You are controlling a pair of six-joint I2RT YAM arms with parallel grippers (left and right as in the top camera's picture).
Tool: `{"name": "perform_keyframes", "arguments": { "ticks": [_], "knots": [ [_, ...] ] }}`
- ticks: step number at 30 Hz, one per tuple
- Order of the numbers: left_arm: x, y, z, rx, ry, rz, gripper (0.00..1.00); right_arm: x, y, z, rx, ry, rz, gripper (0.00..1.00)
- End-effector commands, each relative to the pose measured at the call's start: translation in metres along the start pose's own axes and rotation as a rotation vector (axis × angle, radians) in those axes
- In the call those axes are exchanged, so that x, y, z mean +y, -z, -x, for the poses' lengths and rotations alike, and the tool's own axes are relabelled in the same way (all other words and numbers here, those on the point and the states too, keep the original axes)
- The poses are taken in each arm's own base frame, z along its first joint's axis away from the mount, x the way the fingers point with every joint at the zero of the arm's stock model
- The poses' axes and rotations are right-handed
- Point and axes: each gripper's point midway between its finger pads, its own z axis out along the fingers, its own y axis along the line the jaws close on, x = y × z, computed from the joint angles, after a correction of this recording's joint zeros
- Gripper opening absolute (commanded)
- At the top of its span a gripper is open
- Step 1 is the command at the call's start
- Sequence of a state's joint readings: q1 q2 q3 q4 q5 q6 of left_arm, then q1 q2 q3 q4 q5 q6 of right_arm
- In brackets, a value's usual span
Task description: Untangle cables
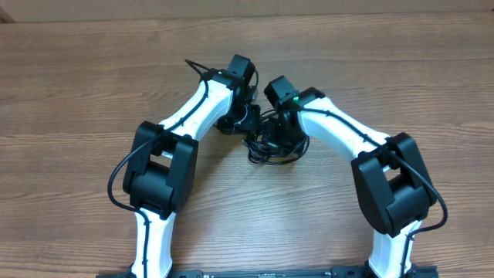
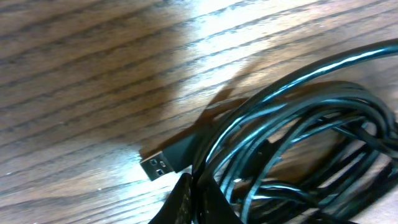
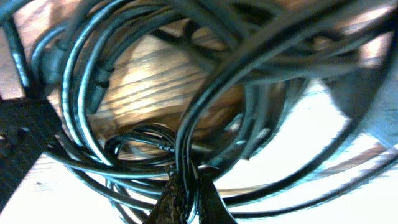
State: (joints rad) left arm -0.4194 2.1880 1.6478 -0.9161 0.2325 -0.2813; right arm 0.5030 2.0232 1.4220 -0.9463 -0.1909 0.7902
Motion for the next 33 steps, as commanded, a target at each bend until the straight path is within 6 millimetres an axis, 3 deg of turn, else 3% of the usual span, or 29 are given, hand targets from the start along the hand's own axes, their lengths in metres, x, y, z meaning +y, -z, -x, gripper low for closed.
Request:
{"name": "perform_keyframes", "arguments": {
  "ticks": [1, 9, 15, 19, 22, 26, 31, 33],
  "knots": [
    [0.023, 0.003, 0.004, -0.037, -0.002, 0.135, 0.06, -0.005, 0.022, 0.029, -0.054, 0.067, 0.003, 0.04],
    [0.031, 0.005, 0.005, -0.044, 0.045, 0.174, 0.07, 0.011, 0.041, 0.039, -0.039, 0.278, 0.113, 0.04],
    [0.039, 0.006, 0.003, -0.036, 0.095, 0.18, 0.07, 0.018, 0.058, 0.069, -0.132, 0.344, 0.164, 0.04],
    [0.036, 0.006, 0.003, -0.023, 0.059, 0.14, 0.29, 0.023, 0.062, 0.082, -0.18, 0.344, 0.192, 0.04],
    [0.016, 0.007, 0.002, -0.004, -0.011, 0.032, 0.35, 0.023, 0.062, 0.082, -0.18, 0.356, 0.19, 0.05],
    [0.005, 0.02, 0.006, -0.008, -0.025, -0.007, 0.34, 0.021, 0.061, 0.079, -0.17, 0.357, 0.182, 0.19],
    [-0.001, 0.037, 0.016, -0.049, -0.024, -0.014, 0.34, 0.02, 0.061, 0.079, -0.17, 0.381, 0.178, 0.46],
    [-0.001, 0.038, 0.017, -0.054, -0.019, -0.015, 0.34, 0.017, 0.059, 0.075, -0.151, 0.375, 0.168, 0.46]
  ]
}}
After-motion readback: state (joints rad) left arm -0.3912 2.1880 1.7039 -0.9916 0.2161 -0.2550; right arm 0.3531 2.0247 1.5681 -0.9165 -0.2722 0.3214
